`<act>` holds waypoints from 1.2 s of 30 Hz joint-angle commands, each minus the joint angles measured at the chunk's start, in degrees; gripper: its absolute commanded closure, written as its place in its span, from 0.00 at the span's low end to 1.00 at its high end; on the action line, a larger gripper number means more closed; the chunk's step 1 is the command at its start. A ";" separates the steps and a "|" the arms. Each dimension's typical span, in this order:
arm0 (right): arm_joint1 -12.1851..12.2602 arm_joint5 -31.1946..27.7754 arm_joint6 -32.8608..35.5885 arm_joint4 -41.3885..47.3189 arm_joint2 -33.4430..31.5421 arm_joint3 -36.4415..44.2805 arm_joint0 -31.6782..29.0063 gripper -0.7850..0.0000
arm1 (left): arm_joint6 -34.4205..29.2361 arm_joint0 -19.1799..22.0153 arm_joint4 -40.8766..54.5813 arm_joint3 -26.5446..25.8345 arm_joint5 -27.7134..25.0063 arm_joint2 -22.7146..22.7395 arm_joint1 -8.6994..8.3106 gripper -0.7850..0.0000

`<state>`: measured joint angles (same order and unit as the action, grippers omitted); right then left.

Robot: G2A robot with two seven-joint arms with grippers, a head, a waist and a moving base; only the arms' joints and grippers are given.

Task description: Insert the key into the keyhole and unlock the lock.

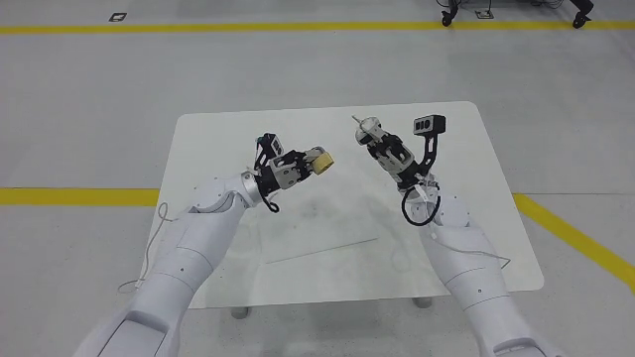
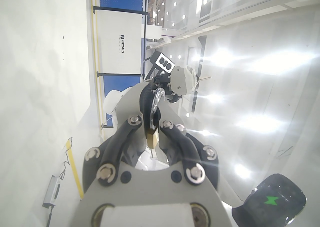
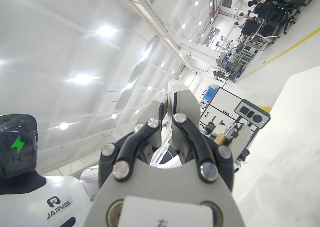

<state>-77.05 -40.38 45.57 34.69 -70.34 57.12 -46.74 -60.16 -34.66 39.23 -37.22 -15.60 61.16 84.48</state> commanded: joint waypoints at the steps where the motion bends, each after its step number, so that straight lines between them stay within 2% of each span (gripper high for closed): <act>1: 0.00 0.00 0.00 0.00 0.00 0.00 0.00 1.00 | -0.03 0.00 0.01 0.01 0.07 0.00 0.00 1.00; 9: 0.00 0.00 0.00 0.00 0.00 0.00 0.00 1.00 | -0.03 0.00 0.01 0.01 0.07 0.00 0.00 1.00; 12: 0.06 1.49 -4.09 -6.87 0.67 1.18 0.43 1.00 | -0.03 0.00 0.01 0.01 0.07 0.00 0.00 1.00; 14: 0.14 0.61 -7.87 -11.54 0.49 2.48 0.28 1.00 | -0.03 0.00 0.01 0.01 0.07 0.00 0.00 1.00; 16: 0.41 -0.92 -8.89 -14.99 0.02 4.86 -0.58 1.00 | -0.03 0.00 0.01 0.01 0.07 0.00 0.00 1.00; 21: 1.56 -5.53 -12.49 -29.96 -2.56 9.73 -3.22 1.00 | -0.03 0.00 0.01 0.01 0.07 0.00 0.00 1.00; 25: 2.05 -6.25 -15.56 -35.89 -4.01 12.92 -5.48 1.00 | -0.03 0.00 0.01 0.01 0.07 0.00 0.00 1.00; 36: 2.58 -7.02 -16.00 -36.87 -5.72 14.29 -6.77 1.00 | 0.63 -0.39 0.00 -0.42 0.47 -0.02 0.01 1.00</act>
<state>-74.47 -47.40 29.57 -2.17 -76.06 71.42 -53.51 -60.15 -34.68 39.24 -37.25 -15.51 61.16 84.48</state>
